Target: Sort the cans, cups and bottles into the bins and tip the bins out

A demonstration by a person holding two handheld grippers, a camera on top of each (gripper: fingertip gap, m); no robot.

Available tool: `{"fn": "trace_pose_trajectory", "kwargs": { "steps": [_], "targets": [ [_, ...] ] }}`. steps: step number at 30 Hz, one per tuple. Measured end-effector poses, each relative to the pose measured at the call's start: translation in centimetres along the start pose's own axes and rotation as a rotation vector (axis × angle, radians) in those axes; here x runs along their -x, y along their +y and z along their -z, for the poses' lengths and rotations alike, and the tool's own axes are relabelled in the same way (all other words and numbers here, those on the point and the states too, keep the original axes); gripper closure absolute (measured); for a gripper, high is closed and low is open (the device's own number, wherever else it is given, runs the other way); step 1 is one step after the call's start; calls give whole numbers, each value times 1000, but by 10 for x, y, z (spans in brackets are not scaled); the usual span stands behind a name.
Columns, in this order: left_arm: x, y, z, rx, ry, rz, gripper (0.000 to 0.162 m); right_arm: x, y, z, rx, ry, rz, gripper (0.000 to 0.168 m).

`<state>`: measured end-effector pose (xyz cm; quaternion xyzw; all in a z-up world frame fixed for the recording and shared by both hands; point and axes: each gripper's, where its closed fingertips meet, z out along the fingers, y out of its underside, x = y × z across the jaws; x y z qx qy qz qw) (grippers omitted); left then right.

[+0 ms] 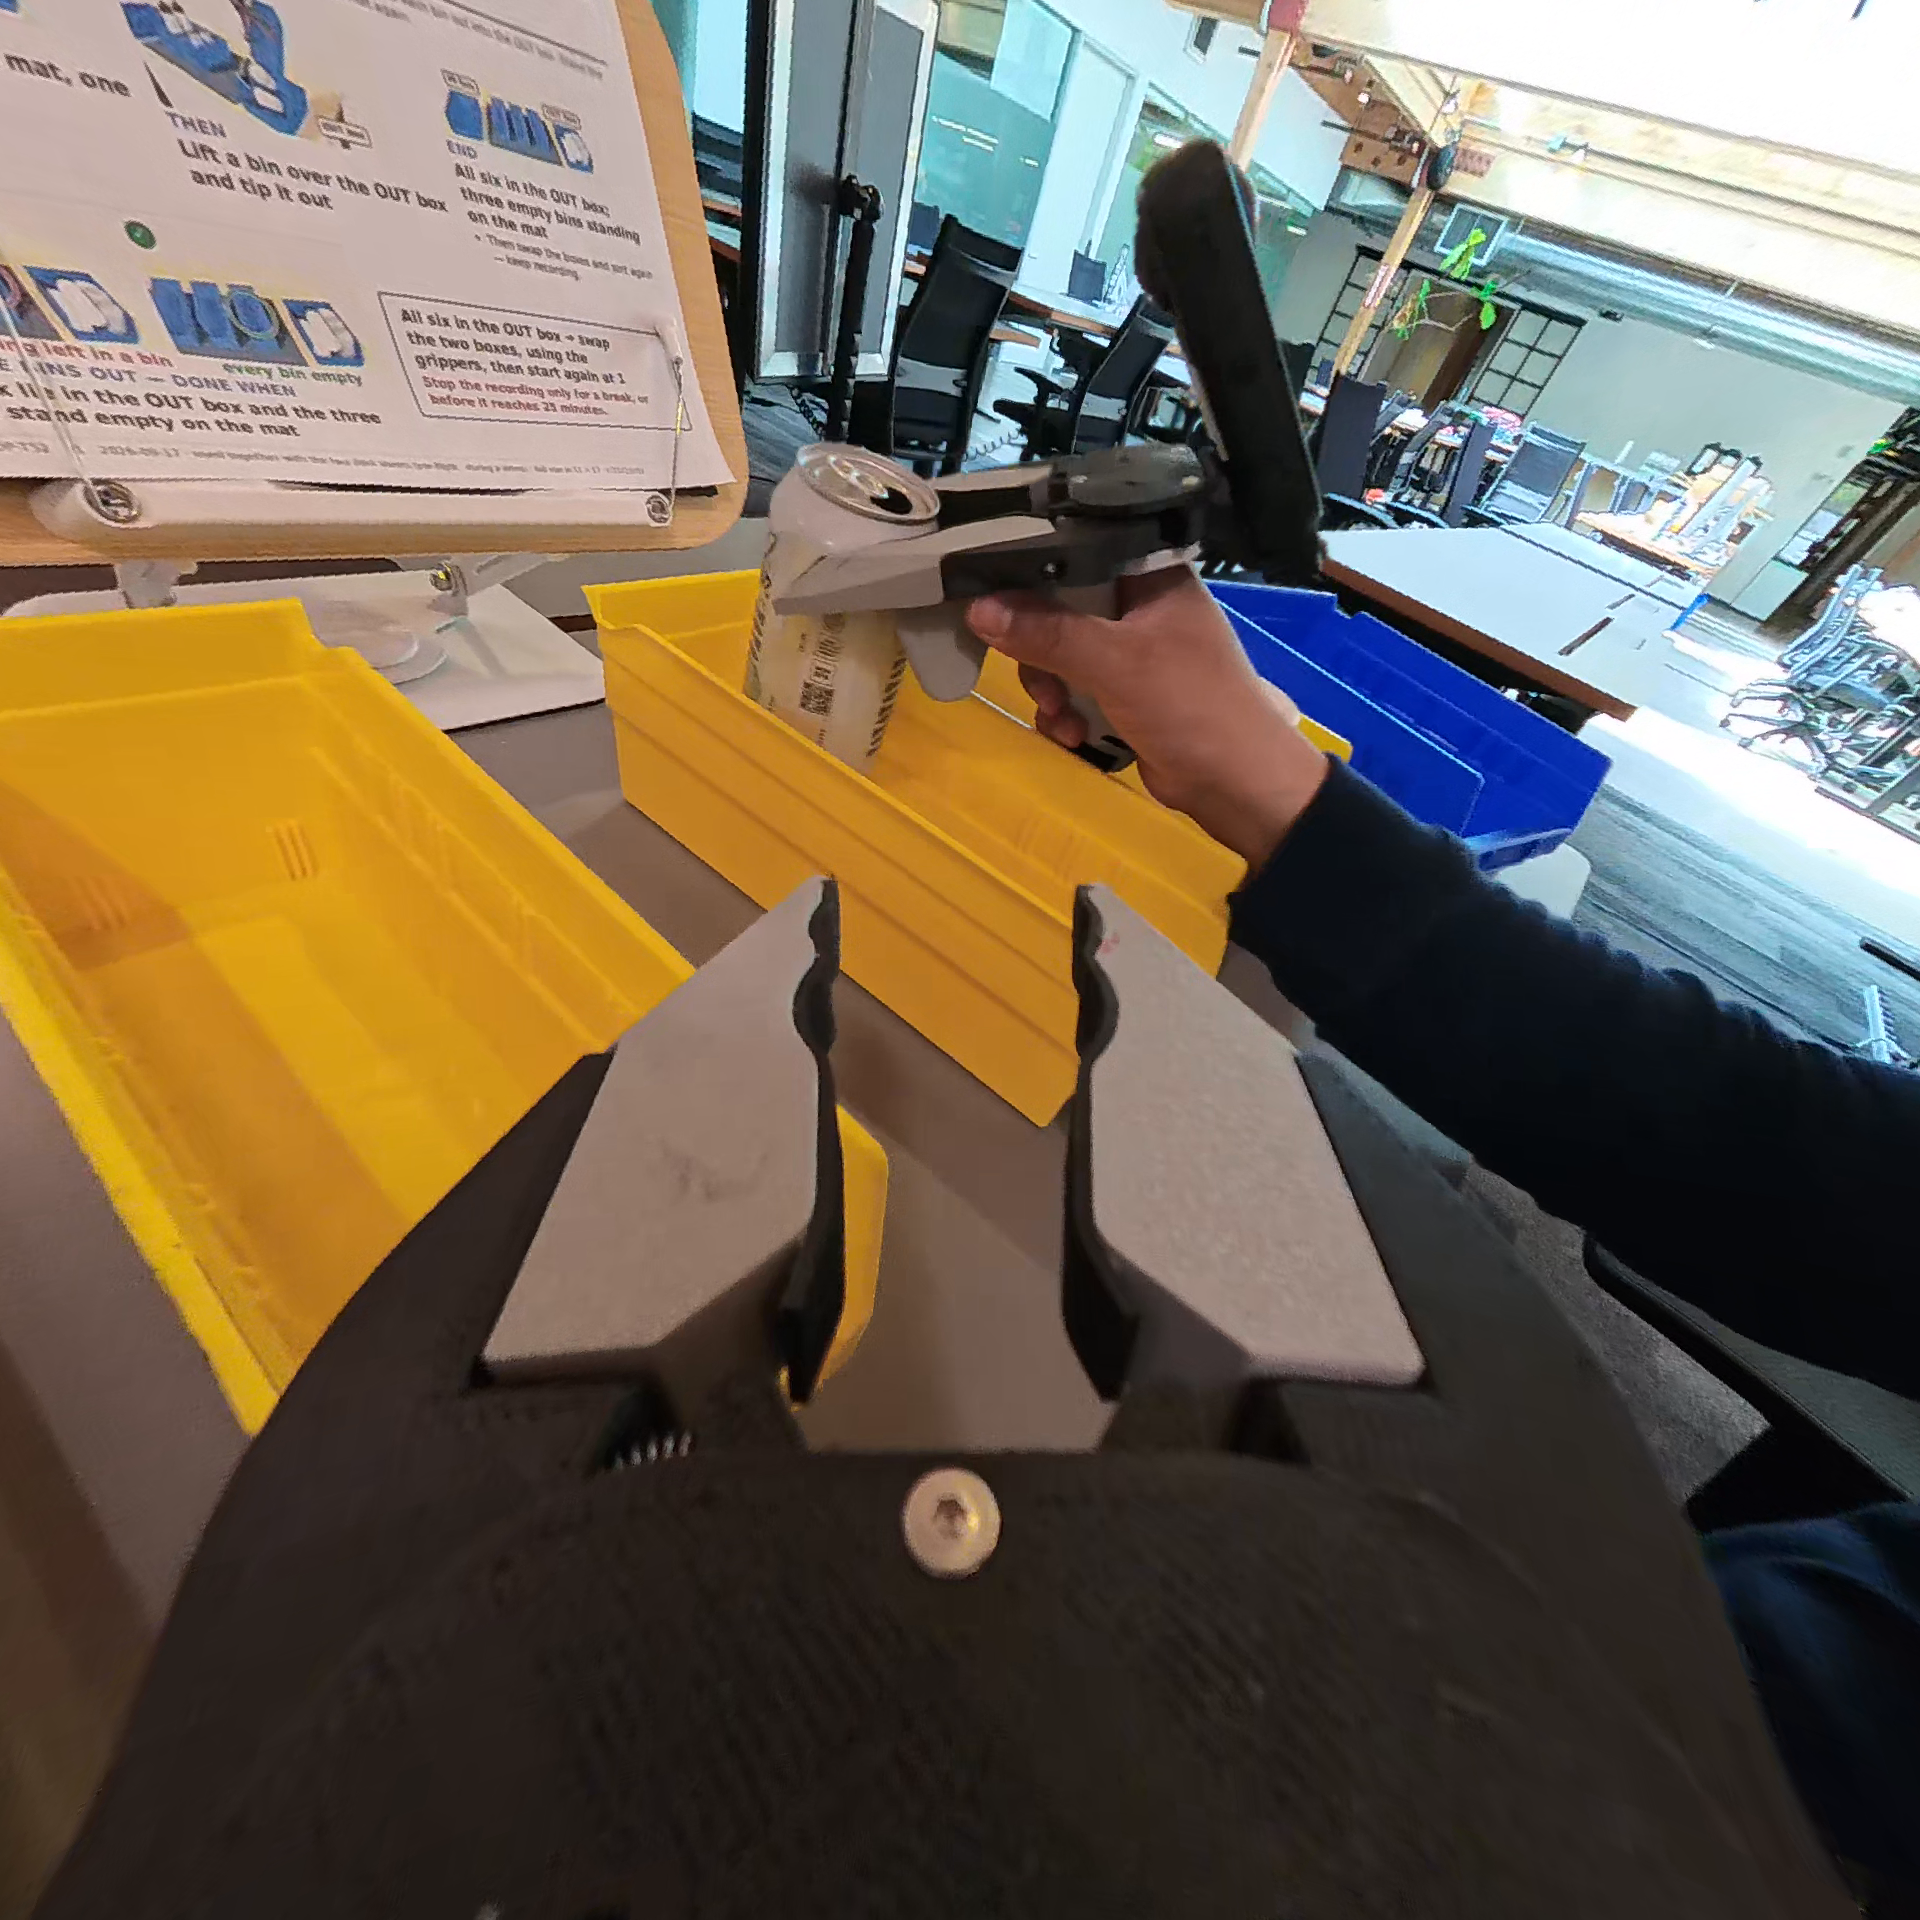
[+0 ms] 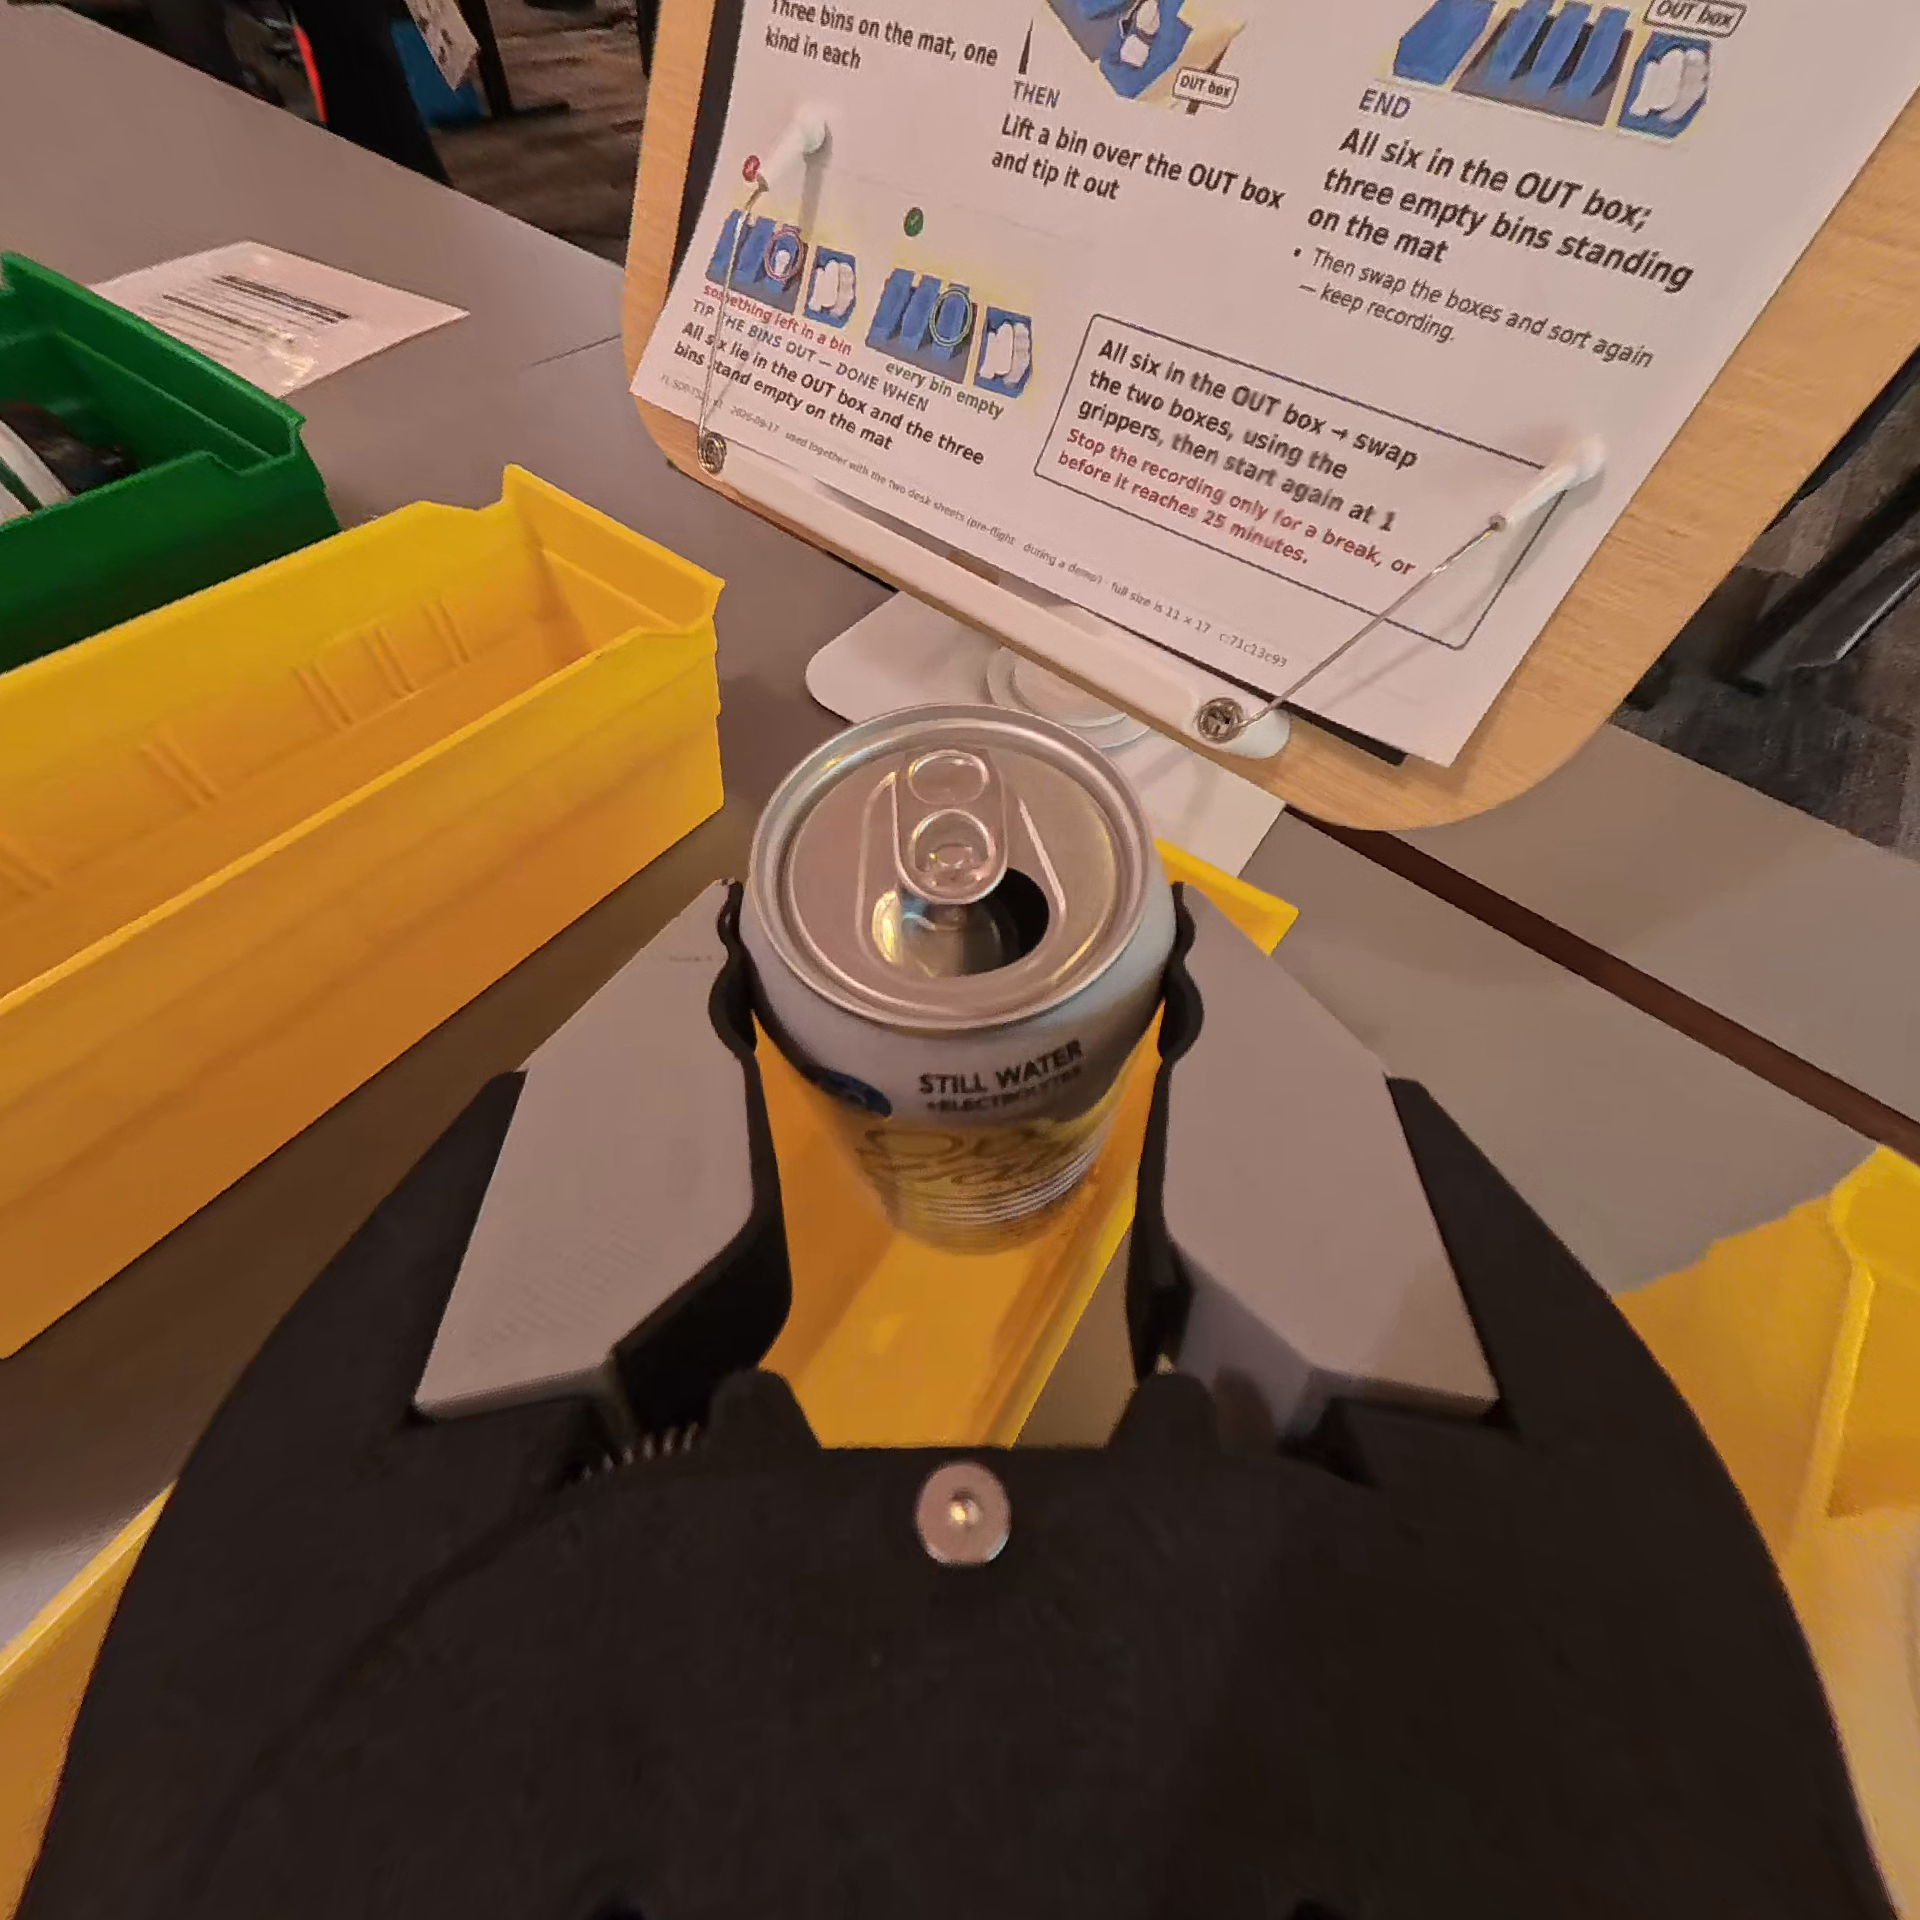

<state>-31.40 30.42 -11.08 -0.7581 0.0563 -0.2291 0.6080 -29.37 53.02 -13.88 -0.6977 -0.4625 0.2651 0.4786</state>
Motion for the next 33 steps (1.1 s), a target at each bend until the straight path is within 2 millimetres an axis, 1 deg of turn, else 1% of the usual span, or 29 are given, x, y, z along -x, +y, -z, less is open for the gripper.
{"fn": "trace_pose_trajectory", "kwargs": {
  "steps": [3, 5, 10, 13, 15, 16, 19, 21, 24, 26, 28, 30, 32, 33],
  "targets": [
    [-3, 3, -5, 14, 3, -11, 119, -6, -4, -7, 17, -16, 8, 92],
    [-5, 4, -7, 24, 7, -18, 119, -6, -2, -12, 40, -39, 5, 92],
    [-4, 8, -12, 34, -3, -29, 120, -4, 19, -23, 103, -76, 14, 92],
    [-3, 13, -18, 48, 4, -17, 120, -6, 23, -20, 117, -99, 21, 94],
    [-7, 17, -22, 62, 26, -4, 120, -5, 23, -17, 126, -126, 28, 104],
    [-8, 19, -25, 70, 33, -1, 120, -4, 20, -17, 118, -135, 29, 103],
    [-8, 23, -30, 93, 20, -12, 120, -8, 16, -19, 156, -123, 43, 92],
    [-10, 23, -31, 98, 23, -15, 119, -9, 10, -16, 177, -108, 63, 88],
    [-12, 21, -29, 99, 11, -34, 118, -11, -2, -5, 184, -83, 90, 86],
    [-9, 20, -26, 101, -14, -51, 117, -9, -19, 10, 157, -97, 83, 83],
    [-4, 16, -21, 92, -42, -60, 116, 2, -46, 32, 75, -145, 62, 82],
    [3, 12, -15, 75, -70, -61, 116, 19, -72, 57, -27, -220, 53, 81],
    [13, 7, -6, 61, -112, -62, 114, 32, -89, 80, -95, -275, 53, 81],
    [18, 5, -1, 56, -134, -62, 113, 35, -95, 90, -120, -284, 53, 81]
  ]
}}
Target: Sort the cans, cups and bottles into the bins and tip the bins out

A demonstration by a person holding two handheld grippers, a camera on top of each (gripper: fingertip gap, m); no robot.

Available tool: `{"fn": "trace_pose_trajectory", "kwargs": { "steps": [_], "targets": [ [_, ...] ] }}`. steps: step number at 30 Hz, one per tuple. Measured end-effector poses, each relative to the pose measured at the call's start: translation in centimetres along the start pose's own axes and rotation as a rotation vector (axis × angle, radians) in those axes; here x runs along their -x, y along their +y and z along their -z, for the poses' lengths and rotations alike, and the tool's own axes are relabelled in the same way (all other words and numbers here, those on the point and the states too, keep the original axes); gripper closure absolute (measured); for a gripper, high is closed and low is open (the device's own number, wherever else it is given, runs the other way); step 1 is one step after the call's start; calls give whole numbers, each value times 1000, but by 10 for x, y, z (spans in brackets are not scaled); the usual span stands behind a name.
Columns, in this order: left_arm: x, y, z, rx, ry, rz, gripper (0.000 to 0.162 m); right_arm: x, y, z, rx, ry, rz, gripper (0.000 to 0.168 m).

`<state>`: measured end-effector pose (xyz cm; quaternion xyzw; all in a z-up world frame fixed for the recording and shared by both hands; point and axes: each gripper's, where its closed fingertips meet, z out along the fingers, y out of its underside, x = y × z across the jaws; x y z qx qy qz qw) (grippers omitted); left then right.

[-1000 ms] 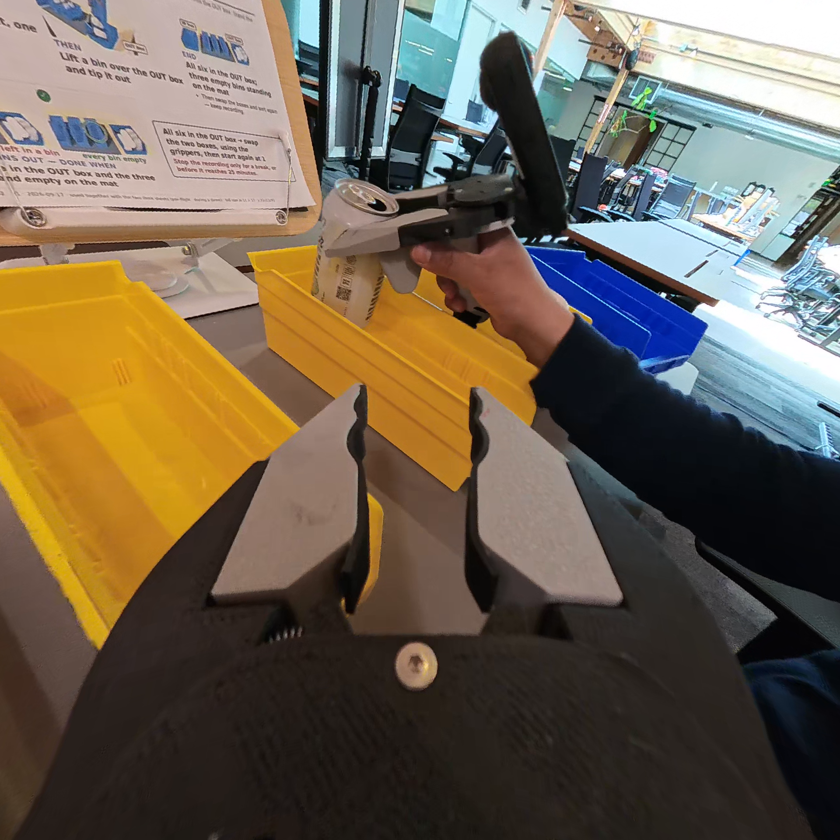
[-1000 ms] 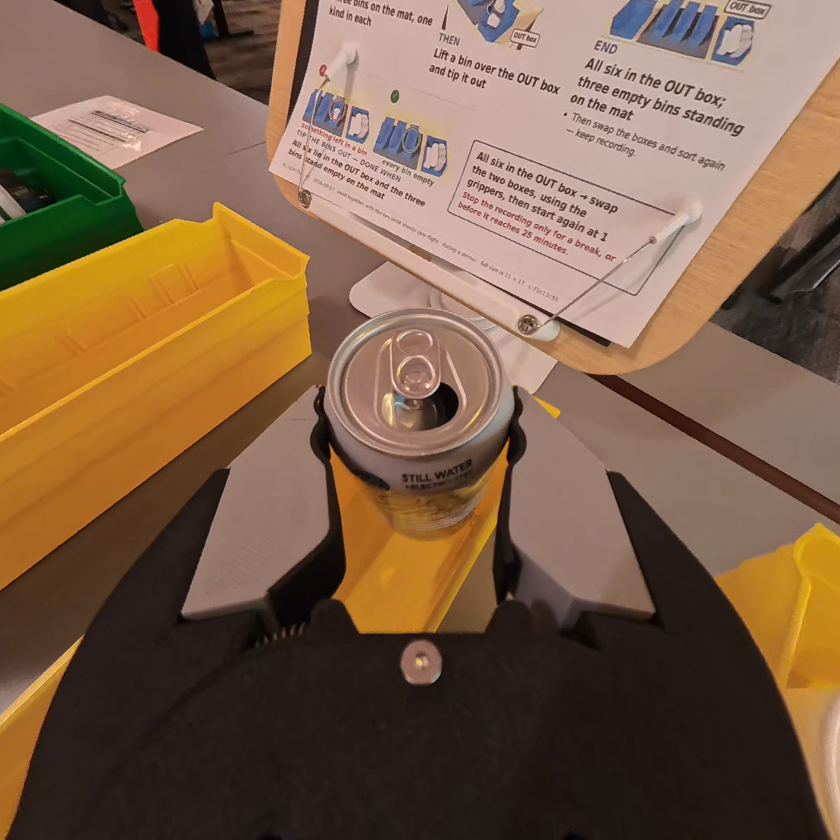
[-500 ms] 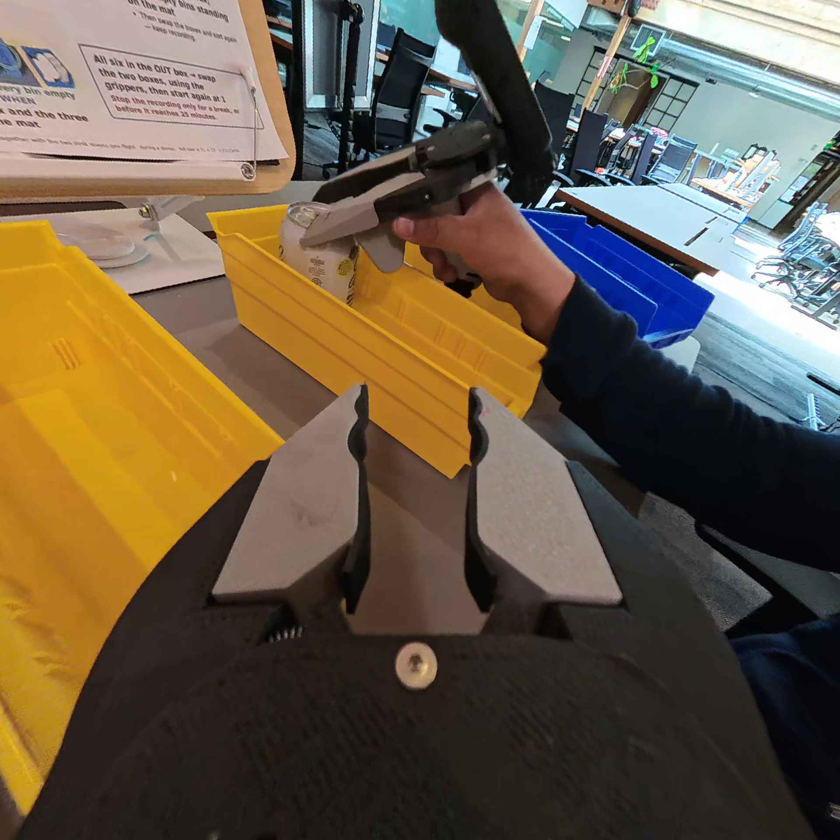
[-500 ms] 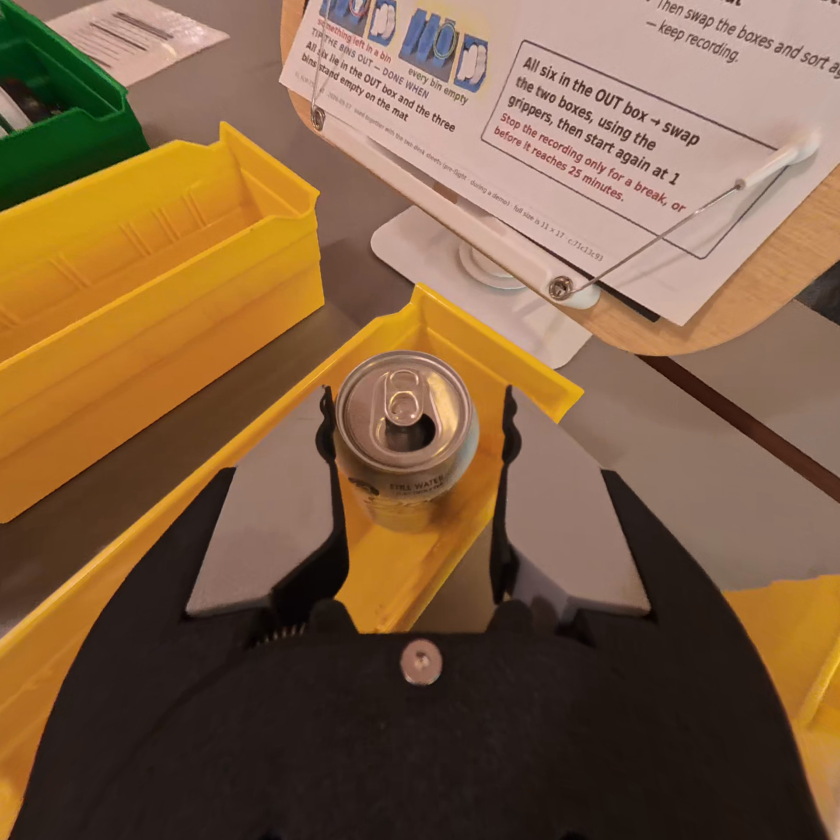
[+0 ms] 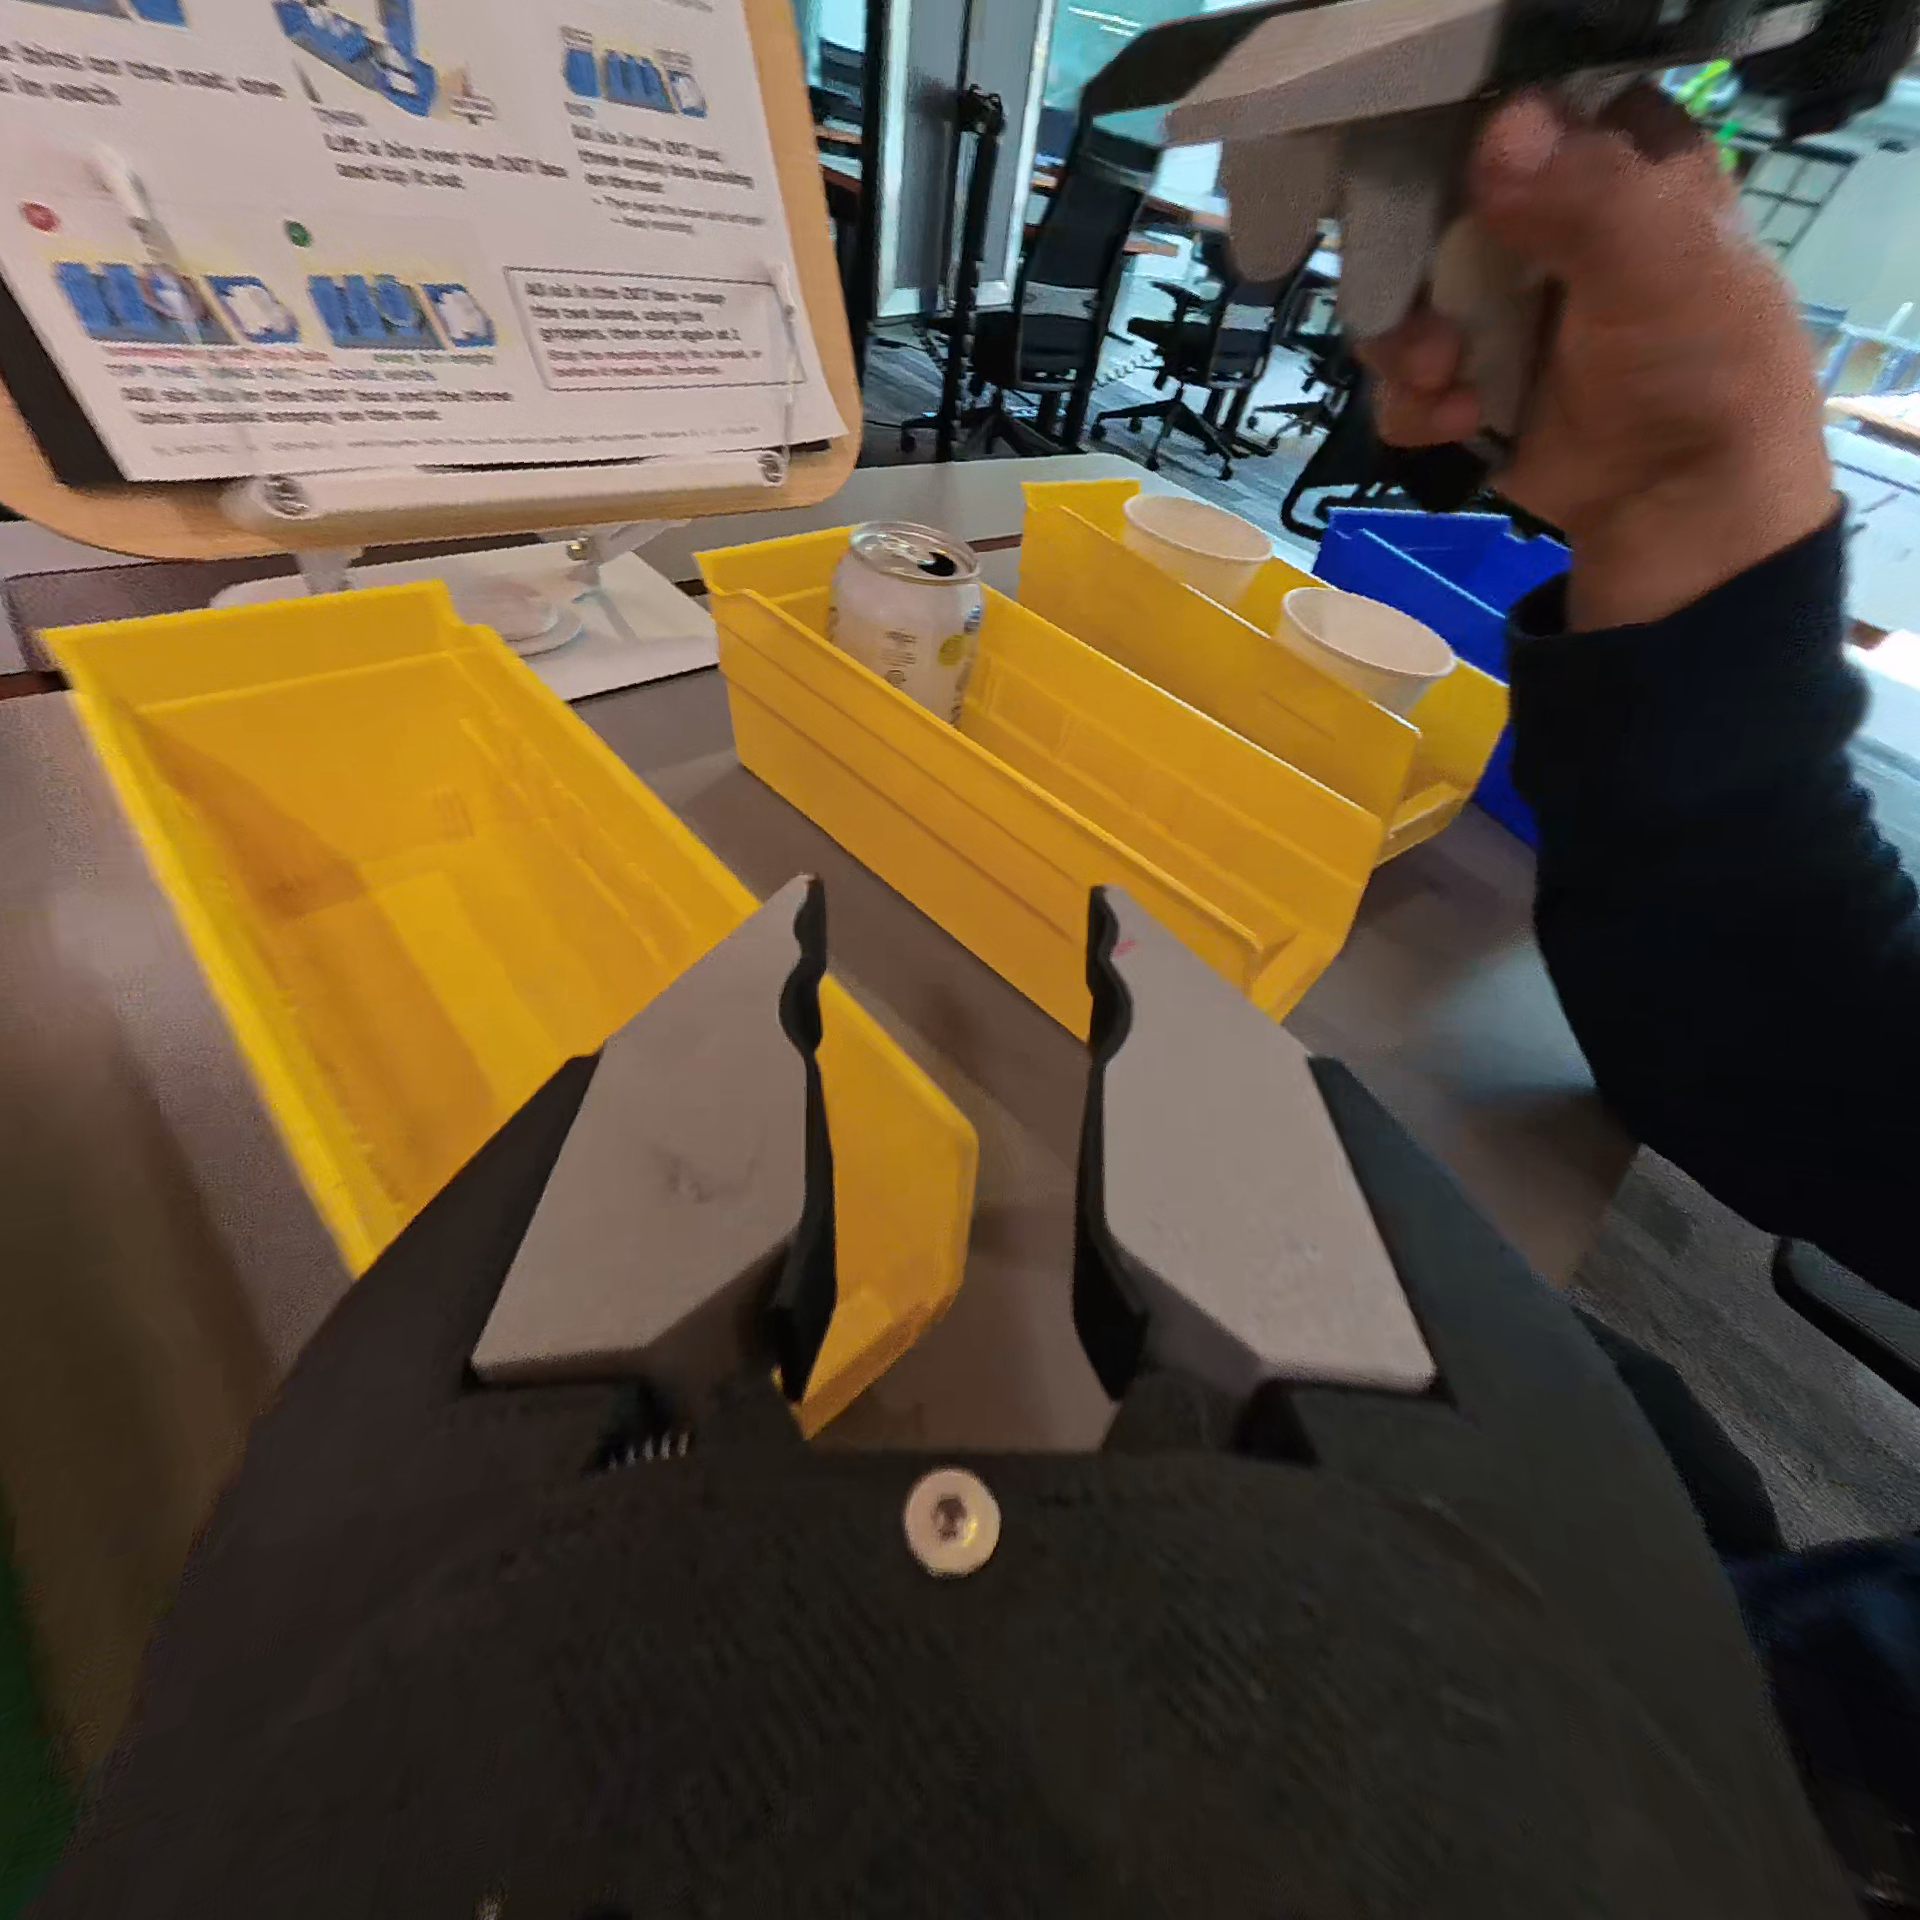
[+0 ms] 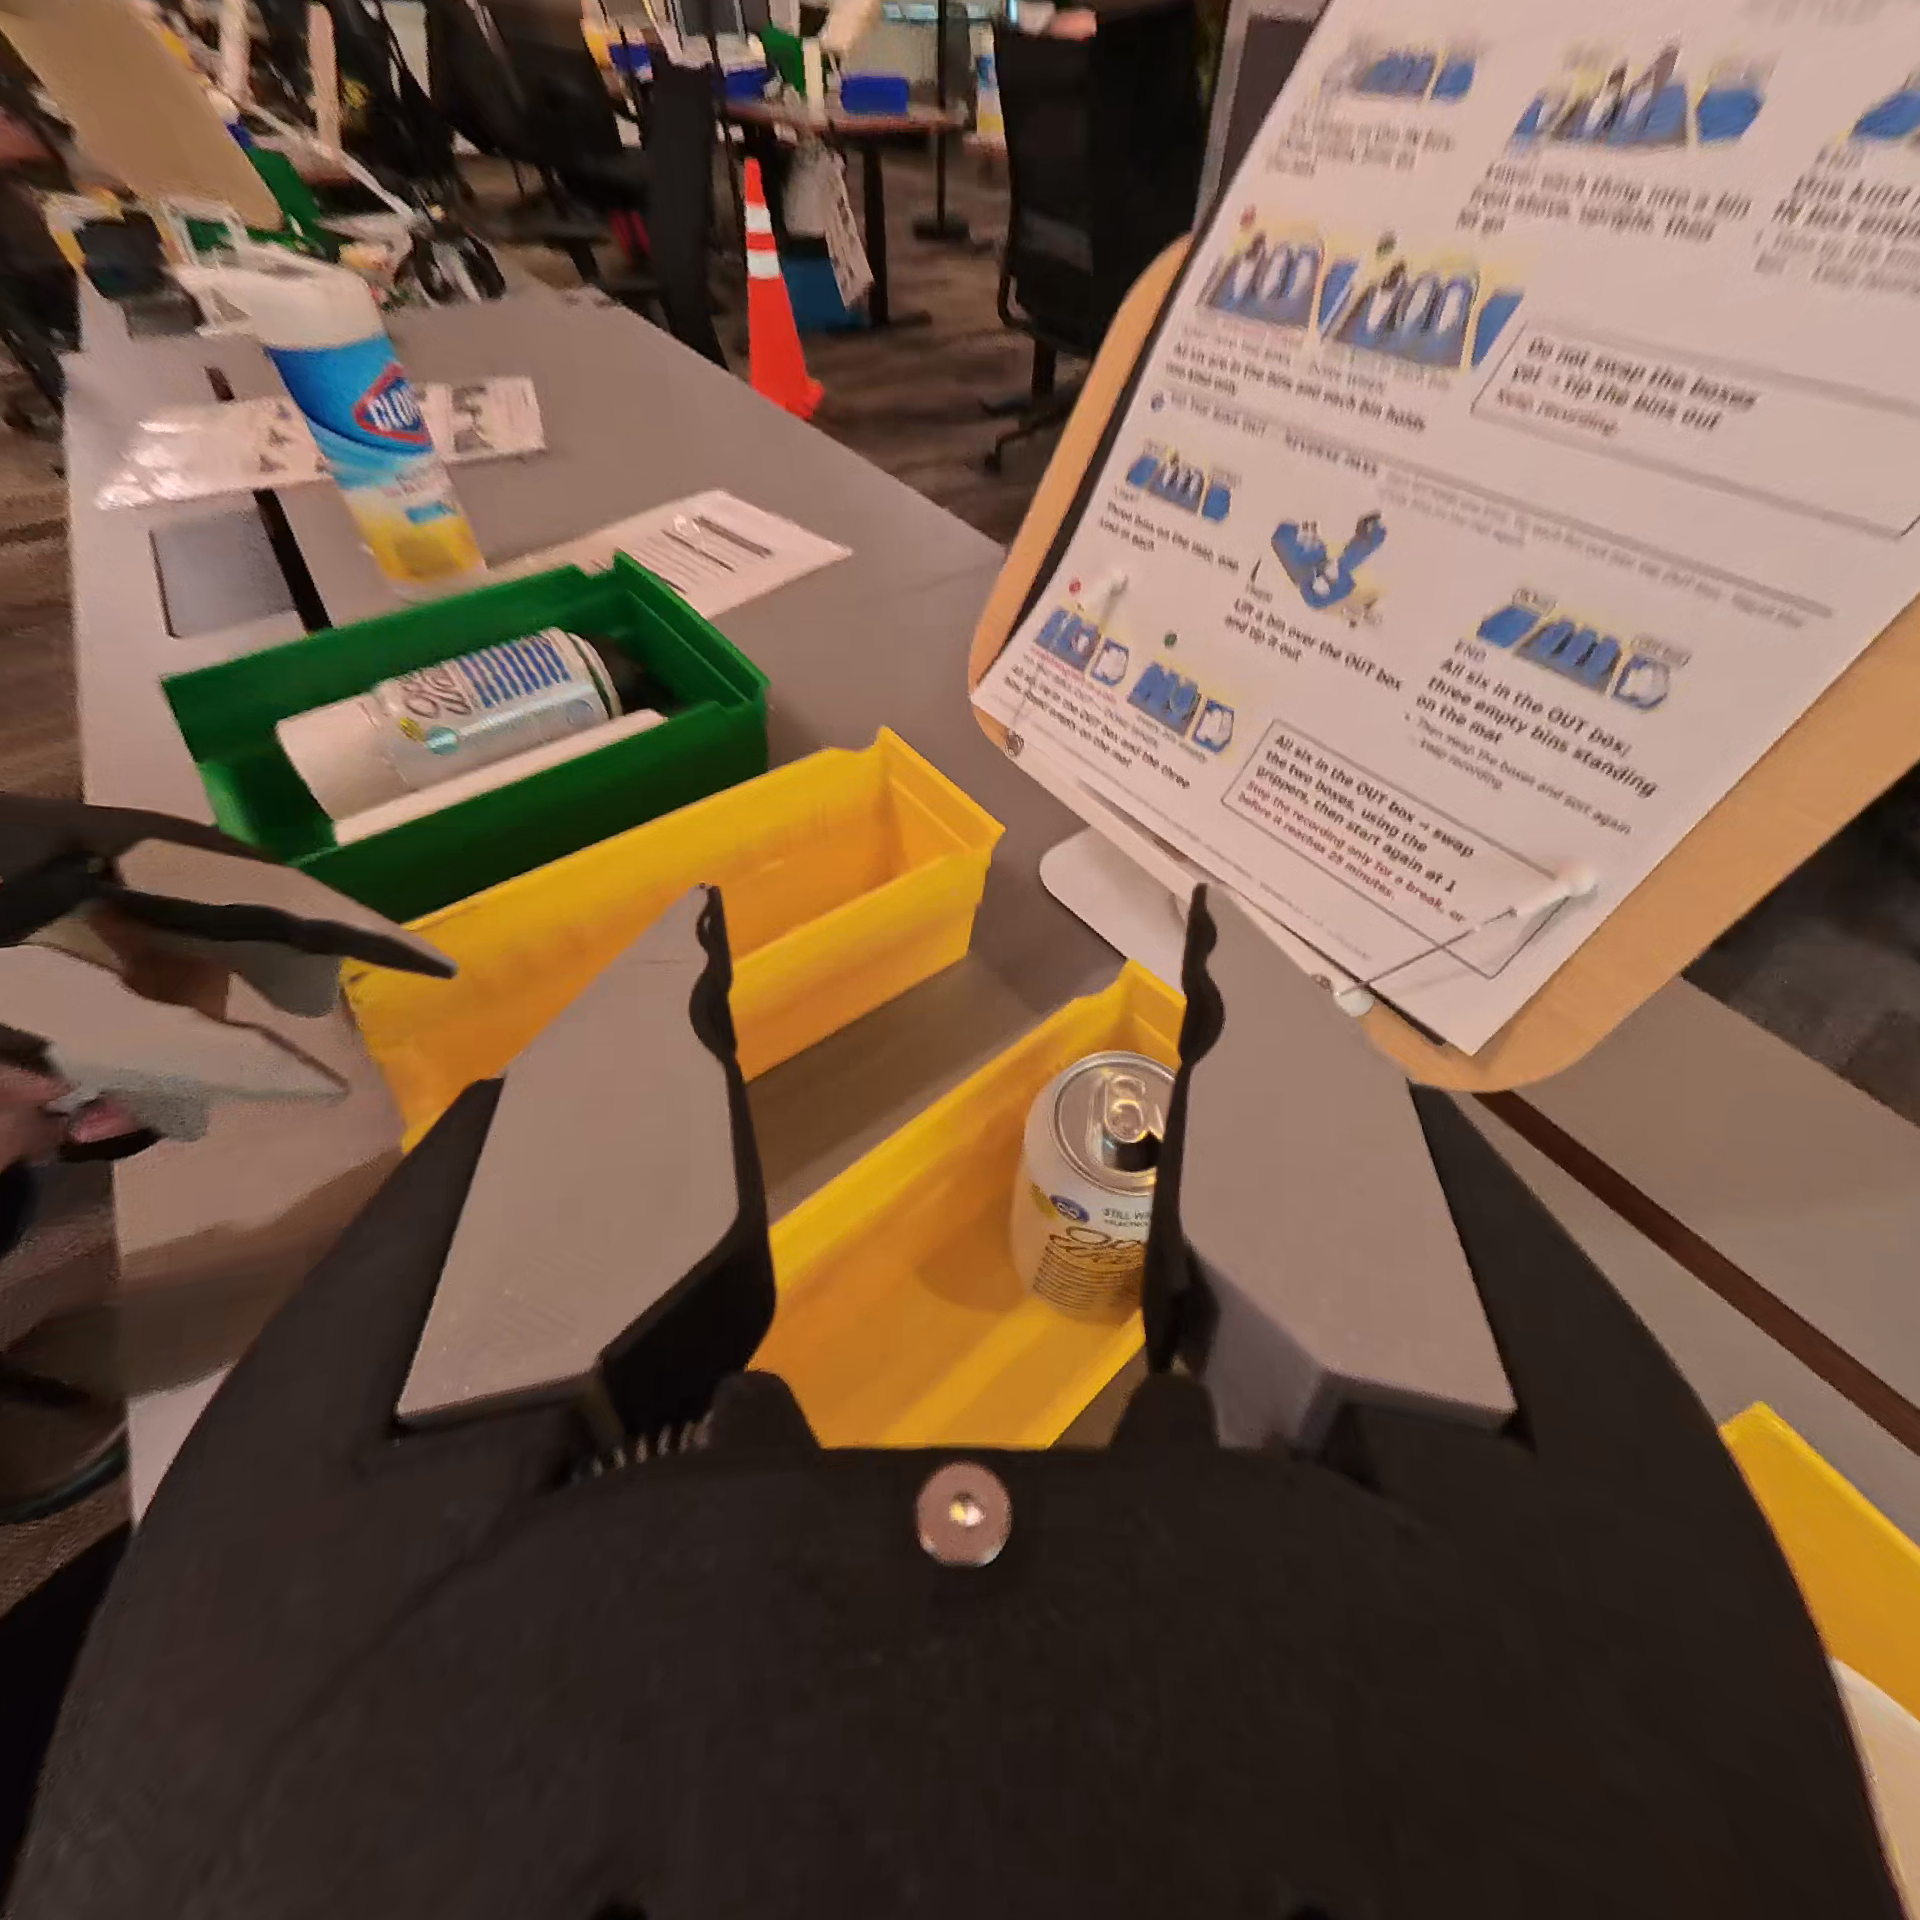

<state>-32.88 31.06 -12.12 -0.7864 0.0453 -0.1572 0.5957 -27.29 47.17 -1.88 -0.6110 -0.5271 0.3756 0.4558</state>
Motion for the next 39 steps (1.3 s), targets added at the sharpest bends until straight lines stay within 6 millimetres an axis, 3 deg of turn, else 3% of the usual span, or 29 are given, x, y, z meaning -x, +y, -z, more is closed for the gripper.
{"fn": "trace_pose_trajectory", "kwargs": {
  "steps": [5, 11, 13, 16, 22, 25, 28, 32, 39],
  "targets": [
    [47, -11, 41, -46, -179, 26, 110, 14, -17, 28, -58, -2, 51, 82],
    [142, -15, 148, -53, -707, 11, 104, 11, -23, 46, -98, -18, 19, 83],
    [165, -8, 167, -55, -767, 65, 100, 13, -26, 49, -115, -35, 9, 83],
    [196, 14, 164, 21, -755, 158, 90, 16, -29, 54, -131, -43, 17, 83],
    [254, 47, 154, 200, -851, 179, 89, 16, -31, 60, -144, -39, 27, 84],
    [267, 67, 142, 332, -830, 198, 89, 14, -31, 63, -151, -32, 26, 84],
    [274, 64, 133, 352, -823, 151, 89, 12, -33, 67, -164, -27, 24, 85],
    [275, 60, 136, 449, -858, 53, 89, 12, -34, 68, -167, -33, 18, 85],
    [249, -3, 149, 579, -1035, -569, 91, 28, -26, 57, -114, -80, 87, 84]
  ]
}}
